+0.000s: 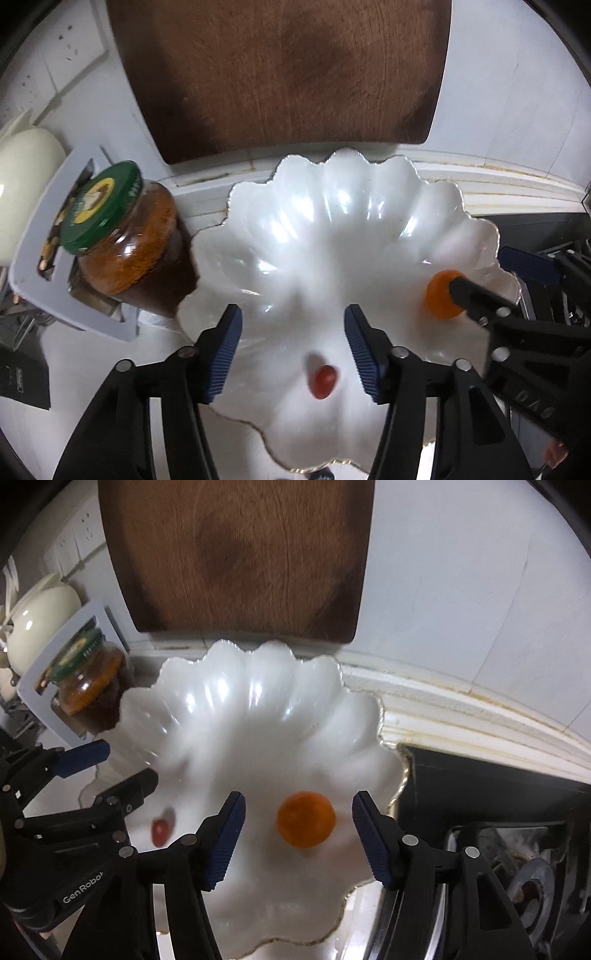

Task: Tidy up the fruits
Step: 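Withdraw both open tools from the bowl back toward the remaining fruits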

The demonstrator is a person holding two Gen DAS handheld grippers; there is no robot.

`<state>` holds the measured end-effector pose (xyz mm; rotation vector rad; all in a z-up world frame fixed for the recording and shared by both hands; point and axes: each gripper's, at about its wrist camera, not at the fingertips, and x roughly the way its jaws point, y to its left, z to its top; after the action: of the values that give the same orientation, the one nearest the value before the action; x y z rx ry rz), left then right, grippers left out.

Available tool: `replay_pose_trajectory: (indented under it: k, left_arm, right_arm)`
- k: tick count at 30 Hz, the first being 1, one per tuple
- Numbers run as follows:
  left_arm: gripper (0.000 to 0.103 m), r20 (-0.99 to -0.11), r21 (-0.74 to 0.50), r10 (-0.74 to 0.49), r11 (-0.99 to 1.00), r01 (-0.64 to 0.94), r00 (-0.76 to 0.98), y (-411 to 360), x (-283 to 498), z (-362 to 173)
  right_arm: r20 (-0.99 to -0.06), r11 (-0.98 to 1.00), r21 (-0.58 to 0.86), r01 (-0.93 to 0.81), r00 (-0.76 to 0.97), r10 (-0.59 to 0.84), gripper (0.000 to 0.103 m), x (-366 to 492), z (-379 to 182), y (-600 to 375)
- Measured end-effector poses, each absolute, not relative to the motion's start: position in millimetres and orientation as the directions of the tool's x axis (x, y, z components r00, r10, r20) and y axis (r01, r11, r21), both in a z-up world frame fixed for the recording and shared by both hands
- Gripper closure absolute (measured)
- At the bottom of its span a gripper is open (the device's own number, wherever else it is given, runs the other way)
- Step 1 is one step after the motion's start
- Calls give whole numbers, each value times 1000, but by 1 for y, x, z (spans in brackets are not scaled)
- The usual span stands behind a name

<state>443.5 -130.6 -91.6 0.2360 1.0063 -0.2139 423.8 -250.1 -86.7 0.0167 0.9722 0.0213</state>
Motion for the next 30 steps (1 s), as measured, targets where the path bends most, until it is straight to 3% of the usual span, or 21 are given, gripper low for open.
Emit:
replay_pose_trajectory:
  k: [19, 22, 30]
  left_arm:
    - [30, -660, 151, -76, 961, 231, 748, -88, 335, 14]
    - [28, -624, 164, -69, 963, 216, 779, -83, 316, 23]
    - [21, -580, 131, -73, 975, 181, 811, -61, 274, 34]
  right_arm:
    - [-579, 1000, -10, -19, 815, 10, 40, 306, 10, -239]
    - [-560, 1000, -1, -29, 828, 23, 30, 290, 17, -234]
    - [-532, 999, 19, -51, 845, 53, 30, 255, 21, -227]
